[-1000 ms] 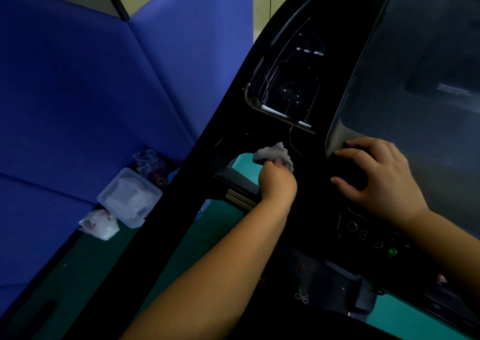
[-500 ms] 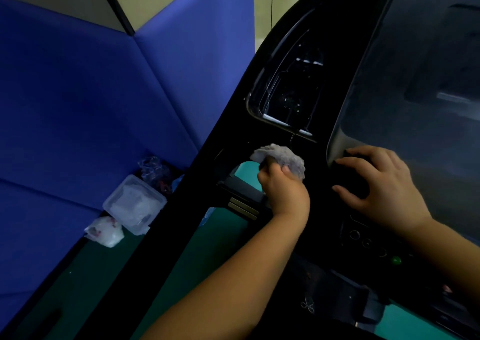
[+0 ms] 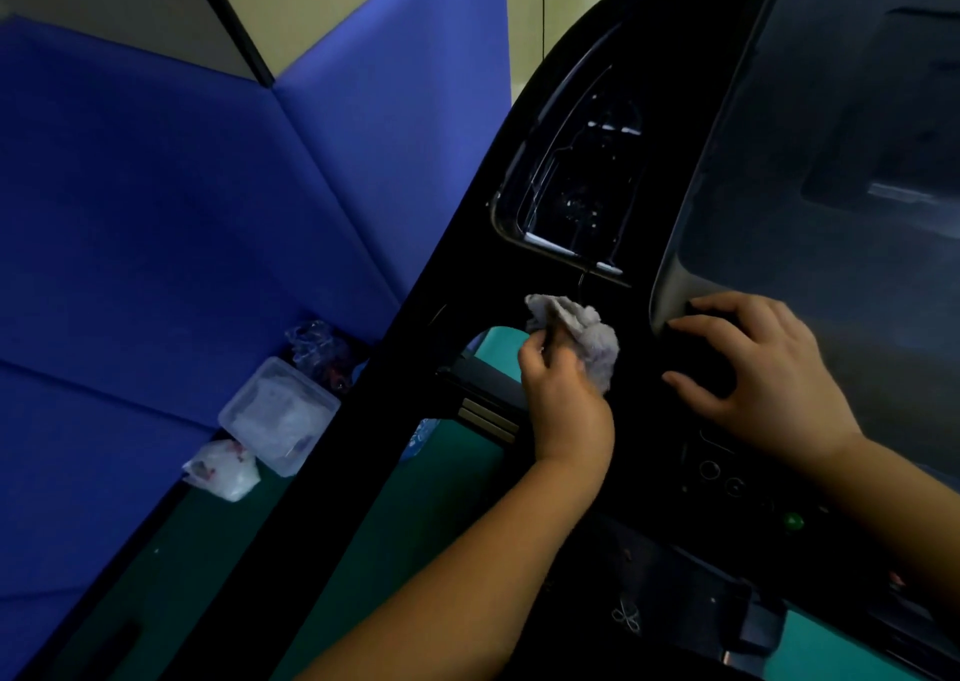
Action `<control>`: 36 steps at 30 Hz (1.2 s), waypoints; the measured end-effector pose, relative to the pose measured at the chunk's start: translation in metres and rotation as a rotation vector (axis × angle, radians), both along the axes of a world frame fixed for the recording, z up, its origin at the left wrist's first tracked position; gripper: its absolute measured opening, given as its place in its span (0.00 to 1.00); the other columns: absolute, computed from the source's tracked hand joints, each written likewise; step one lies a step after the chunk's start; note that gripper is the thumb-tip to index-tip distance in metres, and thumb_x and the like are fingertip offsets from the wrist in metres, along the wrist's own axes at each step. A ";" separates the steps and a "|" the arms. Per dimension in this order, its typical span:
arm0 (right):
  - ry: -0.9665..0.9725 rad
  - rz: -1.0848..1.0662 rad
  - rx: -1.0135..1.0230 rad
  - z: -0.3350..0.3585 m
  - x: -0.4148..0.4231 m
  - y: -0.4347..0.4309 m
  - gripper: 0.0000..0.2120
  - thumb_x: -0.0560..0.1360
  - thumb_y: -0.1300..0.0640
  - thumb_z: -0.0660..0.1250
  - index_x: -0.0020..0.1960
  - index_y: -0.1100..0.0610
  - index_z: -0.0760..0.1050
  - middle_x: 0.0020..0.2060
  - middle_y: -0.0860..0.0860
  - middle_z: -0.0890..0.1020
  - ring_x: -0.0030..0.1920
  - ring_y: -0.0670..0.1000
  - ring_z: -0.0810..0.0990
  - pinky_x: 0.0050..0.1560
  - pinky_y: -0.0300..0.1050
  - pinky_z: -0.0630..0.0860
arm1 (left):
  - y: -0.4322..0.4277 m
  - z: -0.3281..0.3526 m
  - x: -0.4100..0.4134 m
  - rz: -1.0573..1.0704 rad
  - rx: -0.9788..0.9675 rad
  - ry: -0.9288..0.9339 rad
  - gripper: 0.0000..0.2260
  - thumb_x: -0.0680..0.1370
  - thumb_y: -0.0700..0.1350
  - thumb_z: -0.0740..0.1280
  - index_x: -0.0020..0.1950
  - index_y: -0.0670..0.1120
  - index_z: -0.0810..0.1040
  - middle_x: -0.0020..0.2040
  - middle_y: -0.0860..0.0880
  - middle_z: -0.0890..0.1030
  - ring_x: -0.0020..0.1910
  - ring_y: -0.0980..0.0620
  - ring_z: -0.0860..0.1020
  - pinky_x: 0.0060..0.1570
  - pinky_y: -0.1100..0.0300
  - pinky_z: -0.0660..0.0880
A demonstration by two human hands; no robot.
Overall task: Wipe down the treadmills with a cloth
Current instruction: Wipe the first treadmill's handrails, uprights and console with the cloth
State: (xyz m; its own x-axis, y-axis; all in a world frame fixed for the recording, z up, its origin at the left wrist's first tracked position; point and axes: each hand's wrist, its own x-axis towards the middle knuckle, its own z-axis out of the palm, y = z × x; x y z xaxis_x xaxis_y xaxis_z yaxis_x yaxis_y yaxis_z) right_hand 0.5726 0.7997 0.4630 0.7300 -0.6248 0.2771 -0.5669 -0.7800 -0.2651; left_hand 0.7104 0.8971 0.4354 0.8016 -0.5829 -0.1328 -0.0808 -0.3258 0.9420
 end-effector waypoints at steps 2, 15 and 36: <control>-0.004 0.000 -0.001 0.000 0.000 0.000 0.25 0.67 0.47 0.74 0.61 0.54 0.77 0.60 0.53 0.74 0.61 0.57 0.72 0.61 0.56 0.69 | -0.010 0.000 0.017 0.028 0.011 -0.007 0.22 0.81 0.37 0.58 0.75 0.46 0.62 0.73 0.48 0.57 0.67 0.54 0.67 0.63 0.74 0.60; -0.037 -0.083 0.093 0.003 0.002 -0.001 0.24 0.68 0.46 0.73 0.61 0.54 0.77 0.62 0.54 0.72 0.64 0.56 0.68 0.64 0.56 0.67 | -0.007 0.039 0.048 -0.120 0.061 -0.208 0.20 0.81 0.39 0.59 0.73 0.47 0.67 0.64 0.49 0.64 0.55 0.58 0.68 0.55 0.76 0.62; -0.018 -0.214 0.008 0.002 0.027 -0.022 0.26 0.73 0.40 0.62 0.64 0.55 0.76 0.70 0.55 0.68 0.72 0.58 0.64 0.70 0.59 0.64 | -0.146 0.064 0.186 -0.319 0.390 -0.925 0.30 0.82 0.52 0.58 0.79 0.50 0.46 0.69 0.42 0.65 0.60 0.43 0.69 0.58 0.50 0.70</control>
State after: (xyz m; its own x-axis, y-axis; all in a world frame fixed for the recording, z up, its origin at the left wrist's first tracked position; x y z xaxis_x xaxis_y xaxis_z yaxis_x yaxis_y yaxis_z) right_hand 0.5999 0.7781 0.4646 0.5758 -0.7670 0.2830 -0.7144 -0.6404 -0.2821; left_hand 0.8961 0.7508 0.4998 0.5036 -0.8331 0.2287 -0.8500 -0.4304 0.3038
